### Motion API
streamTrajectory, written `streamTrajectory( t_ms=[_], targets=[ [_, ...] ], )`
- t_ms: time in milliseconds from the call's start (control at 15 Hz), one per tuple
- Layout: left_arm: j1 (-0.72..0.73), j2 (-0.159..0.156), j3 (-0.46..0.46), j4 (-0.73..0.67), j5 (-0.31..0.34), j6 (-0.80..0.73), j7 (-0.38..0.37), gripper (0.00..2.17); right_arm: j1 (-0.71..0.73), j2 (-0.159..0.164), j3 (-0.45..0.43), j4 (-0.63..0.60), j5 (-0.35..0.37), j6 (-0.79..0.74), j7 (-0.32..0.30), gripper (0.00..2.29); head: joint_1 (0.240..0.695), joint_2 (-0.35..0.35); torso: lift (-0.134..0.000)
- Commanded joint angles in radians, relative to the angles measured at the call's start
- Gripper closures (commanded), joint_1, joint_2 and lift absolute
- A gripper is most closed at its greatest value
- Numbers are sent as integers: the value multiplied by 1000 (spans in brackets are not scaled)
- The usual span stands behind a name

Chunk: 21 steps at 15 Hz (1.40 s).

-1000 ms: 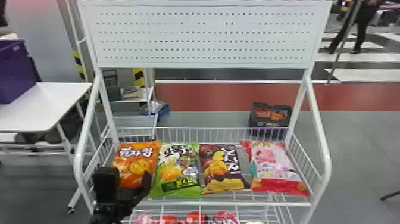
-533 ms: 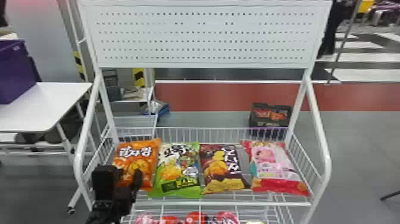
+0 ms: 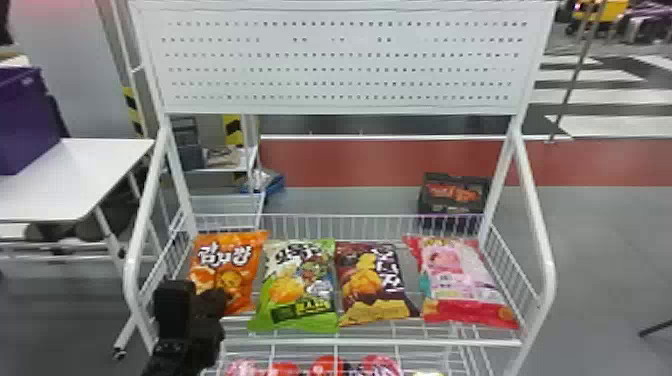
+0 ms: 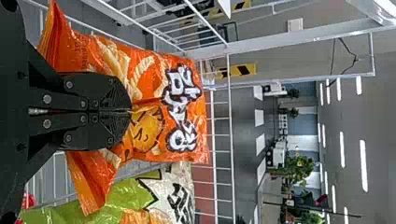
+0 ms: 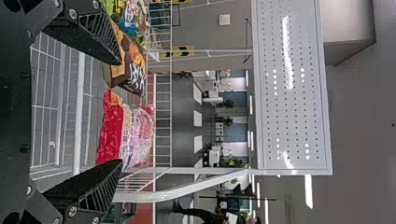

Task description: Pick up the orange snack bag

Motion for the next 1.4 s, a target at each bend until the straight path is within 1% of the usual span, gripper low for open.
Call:
streamTrajectory(
  t_ms=[0, 333, 533, 600, 667, 733, 800, 1000, 1200, 1333],
  targets=[
    [14, 1, 3, -28, -1, -1, 3, 1480, 0, -1, 0, 0, 0, 0, 0, 147, 499, 0, 0],
    [68, 4, 6, -128, 6, -10, 14, 1480, 0, 0, 0, 0, 0, 0, 0, 147, 499, 0, 0],
    [154, 7, 29, -243, 7, -19, 17, 1480, 0, -1, 1, 0, -2, 0, 0, 147, 499, 0, 0],
    [183, 11, 32, -278, 7, -22, 25, 1480, 0, -1, 3, -2, -2, 0, 0, 147, 499, 0, 0],
    [232, 21, 55, -321, 6, -32, 25, 1480, 0, -1, 4, -4, -2, 0, 0, 147, 499, 0, 0],
    [269, 21, 60, -350, 2, -59, 26, 1480, 2, -3, 4, -4, -2, 0, 0, 147, 499, 0, 0],
    [316, 28, 83, -378, 2, -96, 26, 1480, 0, -4, 4, -4, -2, 0, 0, 147, 499, 0, 0],
    [417, 36, 114, -427, 4, -176, 33, 1480, -3, -6, 11, -4, -2, 0, 0, 147, 499, 0, 0],
    [534, 39, 126, -465, 4, -308, 25, 1480, -3, -7, 11, -2, -2, 0, 0, 147, 499, 0, 0],
    [595, 42, 135, -499, 2, -357, 16, 1480, -6, -6, 12, 0, -2, 0, 0, 147, 499, 0, 0]
  ],
)
